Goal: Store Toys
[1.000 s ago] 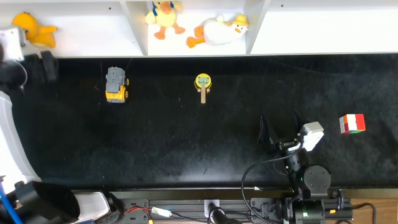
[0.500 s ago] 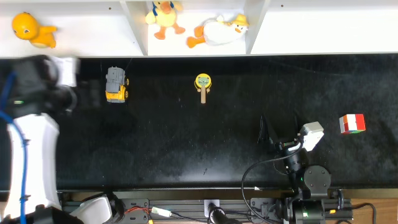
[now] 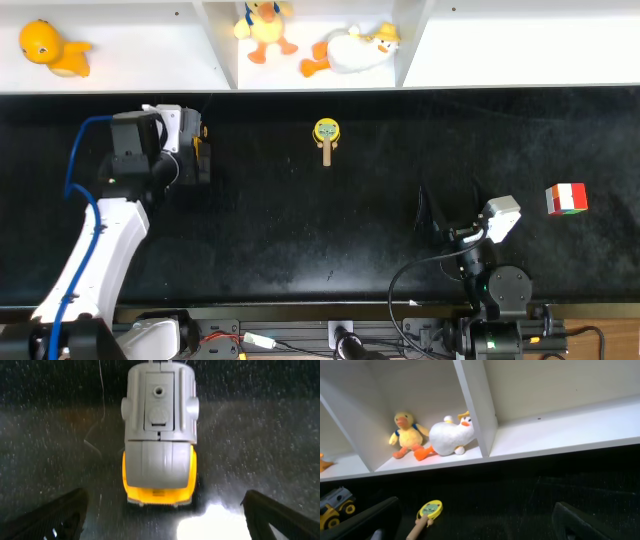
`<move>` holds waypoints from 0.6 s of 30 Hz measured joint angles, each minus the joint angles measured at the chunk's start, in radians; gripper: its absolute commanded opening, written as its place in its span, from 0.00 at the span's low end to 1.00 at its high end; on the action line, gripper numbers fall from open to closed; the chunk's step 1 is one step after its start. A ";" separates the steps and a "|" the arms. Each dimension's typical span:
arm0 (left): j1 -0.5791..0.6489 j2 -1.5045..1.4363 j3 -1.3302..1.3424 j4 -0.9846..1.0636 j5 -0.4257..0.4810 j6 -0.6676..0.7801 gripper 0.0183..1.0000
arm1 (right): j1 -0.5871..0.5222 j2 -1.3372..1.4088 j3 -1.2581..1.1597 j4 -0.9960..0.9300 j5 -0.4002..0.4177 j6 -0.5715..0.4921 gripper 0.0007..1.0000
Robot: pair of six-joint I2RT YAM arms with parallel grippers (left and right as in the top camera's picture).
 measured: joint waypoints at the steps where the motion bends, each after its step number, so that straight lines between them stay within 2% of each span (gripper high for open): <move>1: 0.000 0.002 -0.013 0.024 -0.003 0.000 1.00 | 0.000 0.000 0.000 0.000 0.000 0.000 0.99; 12: 0.000 0.152 -0.047 0.250 0.005 0.000 0.98 | 0.000 0.000 0.000 0.000 0.000 0.000 1.00; 17: 0.000 0.200 -0.048 0.293 0.013 -0.010 0.86 | 0.000 0.000 0.000 0.000 0.000 0.000 1.00; 18: 0.000 0.202 -0.048 0.294 0.012 -0.011 0.79 | 0.000 0.000 0.000 0.000 0.000 0.000 0.99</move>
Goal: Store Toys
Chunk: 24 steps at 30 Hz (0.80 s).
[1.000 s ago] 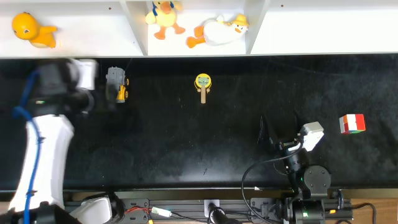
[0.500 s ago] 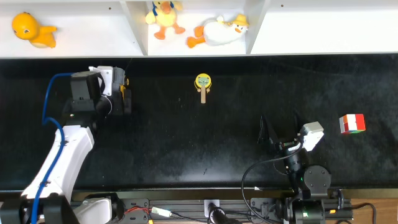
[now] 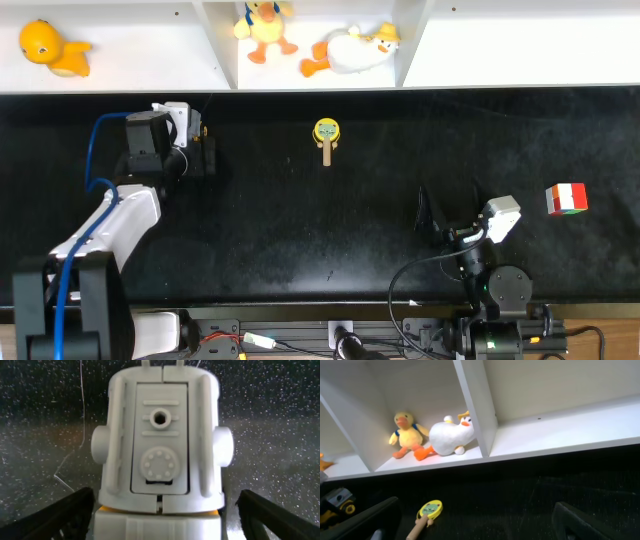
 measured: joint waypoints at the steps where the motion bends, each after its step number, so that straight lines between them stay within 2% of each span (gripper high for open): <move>1: 0.000 0.000 0.000 0.000 0.000 -0.006 0.74 | 0.000 0.000 0.000 0.000 0.000 0.000 1.00; 19: 0.000 0.000 0.000 -0.001 -0.004 -0.011 0.40 | 0.000 0.000 0.000 0.000 0.000 0.000 1.00; 24: 0.000 -0.042 0.027 -0.143 -0.005 -0.011 0.31 | 0.000 0.000 0.000 0.000 0.000 0.000 0.99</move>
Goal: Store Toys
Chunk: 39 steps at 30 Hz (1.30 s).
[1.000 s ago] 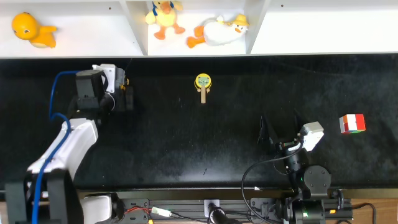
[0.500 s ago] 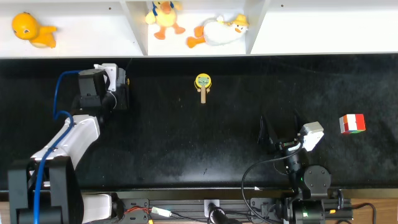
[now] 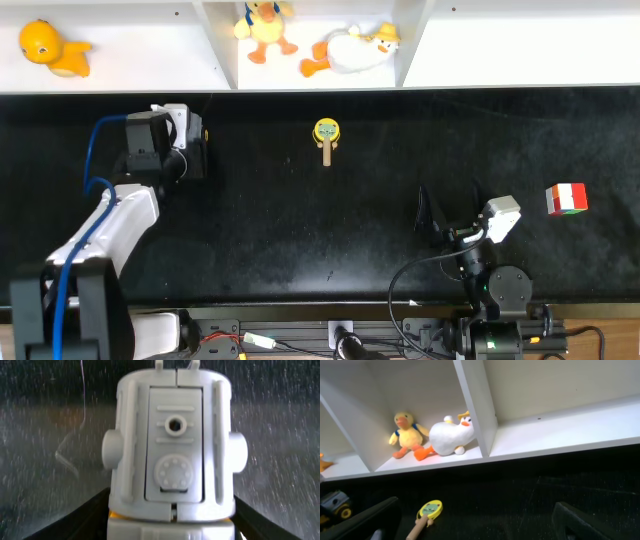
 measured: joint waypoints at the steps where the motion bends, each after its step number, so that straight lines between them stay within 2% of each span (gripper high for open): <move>1: 0.000 -0.021 0.007 -0.044 0.000 0.000 0.28 | 0.000 0.000 0.000 0.000 0.000 0.000 1.00; 6: 0.000 -0.150 0.051 -0.142 -0.003 0.000 0.24 | 0.000 0.000 0.000 0.000 0.000 0.000 0.99; 12: 0.000 -0.237 0.082 -0.035 -0.002 0.000 0.24 | 0.000 0.000 0.000 0.000 0.000 0.000 1.00; 18: 0.000 -0.124 0.113 0.091 -0.002 0.000 0.23 | 0.000 0.000 0.000 0.000 0.000 0.000 1.00; 26: 0.000 0.109 0.301 0.097 -0.002 0.000 0.20 | 0.000 0.000 0.000 0.000 0.000 0.000 0.99; 39: 0.000 0.219 0.424 0.112 -0.003 0.000 0.18 | 0.000 0.000 0.000 0.000 0.000 0.000 1.00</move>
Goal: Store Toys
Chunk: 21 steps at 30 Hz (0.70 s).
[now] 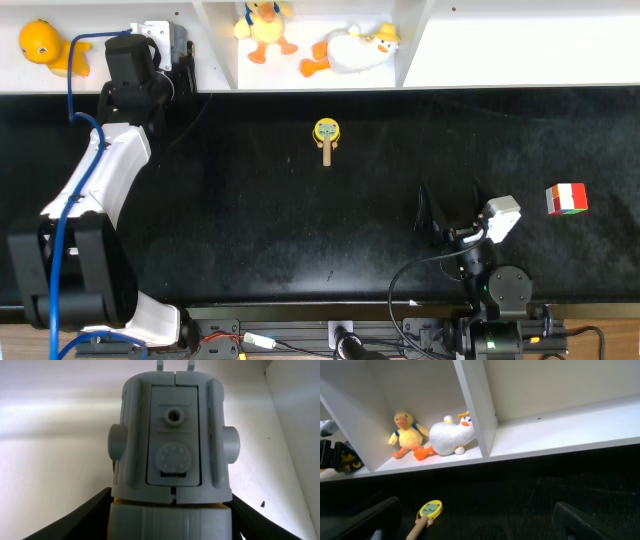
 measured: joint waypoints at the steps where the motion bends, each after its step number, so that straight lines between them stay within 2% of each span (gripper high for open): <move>1: 0.000 0.000 0.000 0.000 0.000 0.000 0.18 | 0.000 0.000 0.000 -0.001 0.000 0.000 1.00; 3: 0.000 0.002 0.001 0.000 -0.001 0.000 0.21 | 0.000 0.000 0.000 0.000 0.000 0.000 1.00; 5: 0.000 0.006 0.003 0.002 -0.002 0.000 0.42 | 0.000 0.000 0.000 -0.001 0.000 0.000 1.00; 7: 0.000 0.011 0.008 0.002 -0.003 0.000 0.55 | 0.000 0.000 0.000 0.000 0.000 0.000 1.00; 8: 0.000 0.014 0.011 0.003 -0.003 0.000 0.69 | 0.000 0.000 0.000 -0.001 0.000 0.000 1.00; 9: 0.000 0.017 0.013 0.005 -0.003 0.000 0.90 | 0.000 0.000 0.000 -0.001 0.000 0.000 0.99; 10: 0.000 0.019 0.014 0.005 -0.004 0.005 1.00 | 0.000 0.000 0.000 -0.001 0.000 0.000 0.99; 21: 0.000 0.006 0.015 -0.100 -0.008 0.004 1.00 | 0.000 0.000 0.000 0.000 0.000 0.000 1.00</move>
